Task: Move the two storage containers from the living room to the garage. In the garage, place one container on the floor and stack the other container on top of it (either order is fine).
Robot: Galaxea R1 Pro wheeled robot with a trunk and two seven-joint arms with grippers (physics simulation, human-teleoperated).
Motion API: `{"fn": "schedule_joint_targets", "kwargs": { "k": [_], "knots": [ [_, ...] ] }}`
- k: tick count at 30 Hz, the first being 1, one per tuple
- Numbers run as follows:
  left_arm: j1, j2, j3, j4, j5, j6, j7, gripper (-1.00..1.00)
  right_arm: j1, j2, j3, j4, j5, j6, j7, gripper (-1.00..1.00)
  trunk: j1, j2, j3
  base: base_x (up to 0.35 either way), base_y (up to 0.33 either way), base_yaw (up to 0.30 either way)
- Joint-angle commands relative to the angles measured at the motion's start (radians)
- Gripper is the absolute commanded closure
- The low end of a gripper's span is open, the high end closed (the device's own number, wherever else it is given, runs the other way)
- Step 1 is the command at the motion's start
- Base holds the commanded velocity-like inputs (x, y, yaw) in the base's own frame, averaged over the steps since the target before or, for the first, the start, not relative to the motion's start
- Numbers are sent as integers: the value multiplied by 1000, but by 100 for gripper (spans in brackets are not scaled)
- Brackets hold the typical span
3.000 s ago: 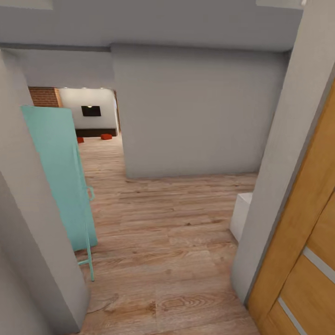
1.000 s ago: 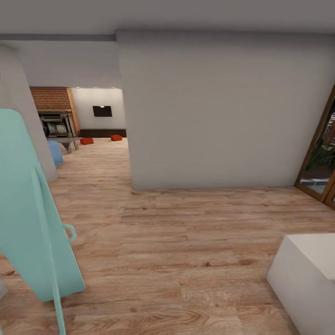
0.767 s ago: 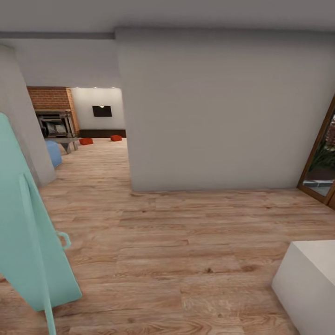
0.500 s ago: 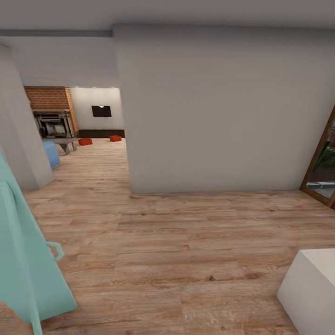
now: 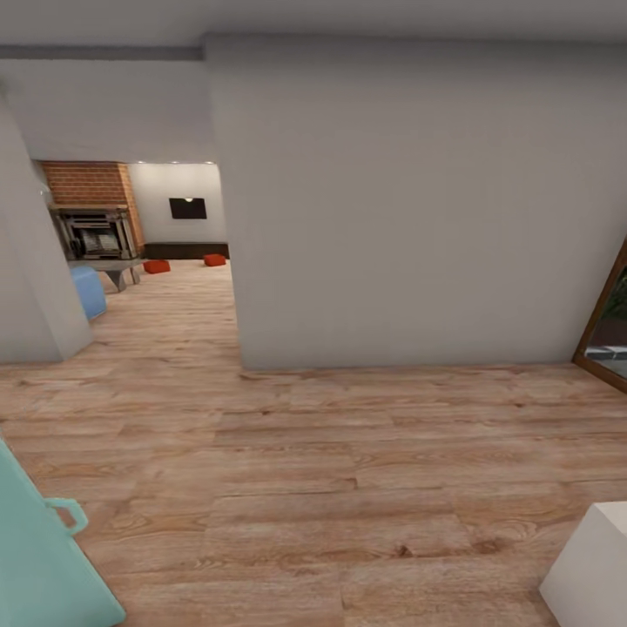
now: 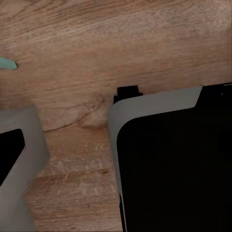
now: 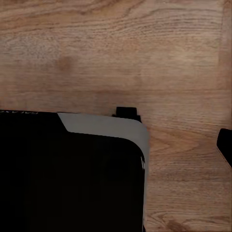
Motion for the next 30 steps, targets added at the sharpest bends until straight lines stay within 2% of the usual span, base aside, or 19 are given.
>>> {"fn": "schedule_joint_targets", "kwargs": {
  "k": [1, 15, 30],
  "knots": [
    [0, 0, -1, -1, -10, 1, -2, -100, -1, 0, 0, 1, 1, -3, 3, -100, 1, -1, -1, 346, 0, 0],
    [0, 0, -1, -1, -10, 1, -2, -100, -1, 0, 0, 1, 1, -3, 3, -100, 1, -1, -1, 346, 0, 69],
    [0, 0, -1, -1, -10, 1, -2, -100, -1, 0, 0, 1, 1, -3, 3, -100, 1, -1, -1, 346, 0, 14]
  ]
}}
